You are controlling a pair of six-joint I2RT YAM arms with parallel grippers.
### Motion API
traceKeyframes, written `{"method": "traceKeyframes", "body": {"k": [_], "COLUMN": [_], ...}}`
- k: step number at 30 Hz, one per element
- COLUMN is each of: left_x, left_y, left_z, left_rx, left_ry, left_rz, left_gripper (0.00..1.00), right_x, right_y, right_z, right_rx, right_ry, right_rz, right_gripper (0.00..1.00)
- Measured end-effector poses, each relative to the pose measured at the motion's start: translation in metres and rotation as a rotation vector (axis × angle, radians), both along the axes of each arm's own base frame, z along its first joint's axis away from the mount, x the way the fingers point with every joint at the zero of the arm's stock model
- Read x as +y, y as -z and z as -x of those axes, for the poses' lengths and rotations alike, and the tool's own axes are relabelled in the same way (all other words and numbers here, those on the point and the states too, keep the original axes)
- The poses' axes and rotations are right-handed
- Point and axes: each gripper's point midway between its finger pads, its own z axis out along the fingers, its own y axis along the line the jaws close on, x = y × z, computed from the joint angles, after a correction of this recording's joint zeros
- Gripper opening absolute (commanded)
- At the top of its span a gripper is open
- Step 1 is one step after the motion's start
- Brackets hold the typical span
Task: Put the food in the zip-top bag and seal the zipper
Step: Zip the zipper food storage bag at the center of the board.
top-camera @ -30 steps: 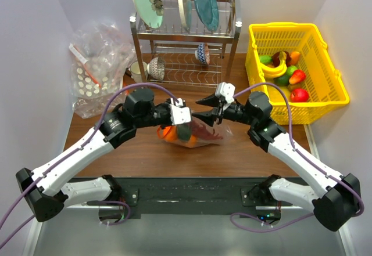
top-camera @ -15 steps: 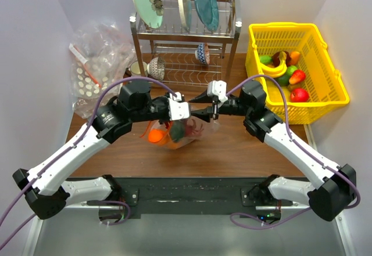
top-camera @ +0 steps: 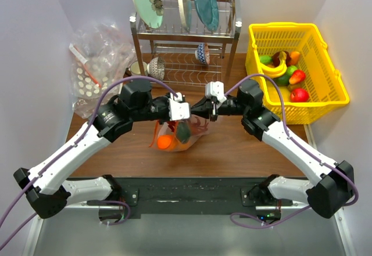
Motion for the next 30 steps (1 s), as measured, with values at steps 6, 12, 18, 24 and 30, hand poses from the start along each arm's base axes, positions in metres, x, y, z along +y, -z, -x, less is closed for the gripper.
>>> {"method": "traceKeyframes", "body": {"k": [6,12,18,24,30], "left_x": [0.001,0.004,0.004,0.003,0.013], "left_y": [-0.004,-0.009,-0.014,-0.015,0.005], "left_z": [-0.003,-0.008,-0.01,-0.011,-0.004], "left_rx": [-0.013,-0.031,-0.046,-0.052,0.007], "left_ry": [-0.014,-0.05,-0.066,-0.076,-0.092], "left_rz": [0.007,0.018,0.051,0.066,0.017], "left_gripper": [0.0,0.0,0.0,0.0,0.0], "right_x": [0.001,0.0,-0.01,-0.02,-0.056], "right_y": [-0.005,-0.01,-0.022,-0.028,-0.051], "right_z": [-0.004,-0.013,-0.018,-0.025,-0.06], "right_rx": [0.043,0.095,0.158,0.204,0.157], "right_ry": [0.033,0.107,0.17,0.232,0.42], "right_rz": [-0.034,-0.088,-0.195,-0.261,-0.364], "right_gripper": [0.0,0.0,0.0,0.0,0.0]}}
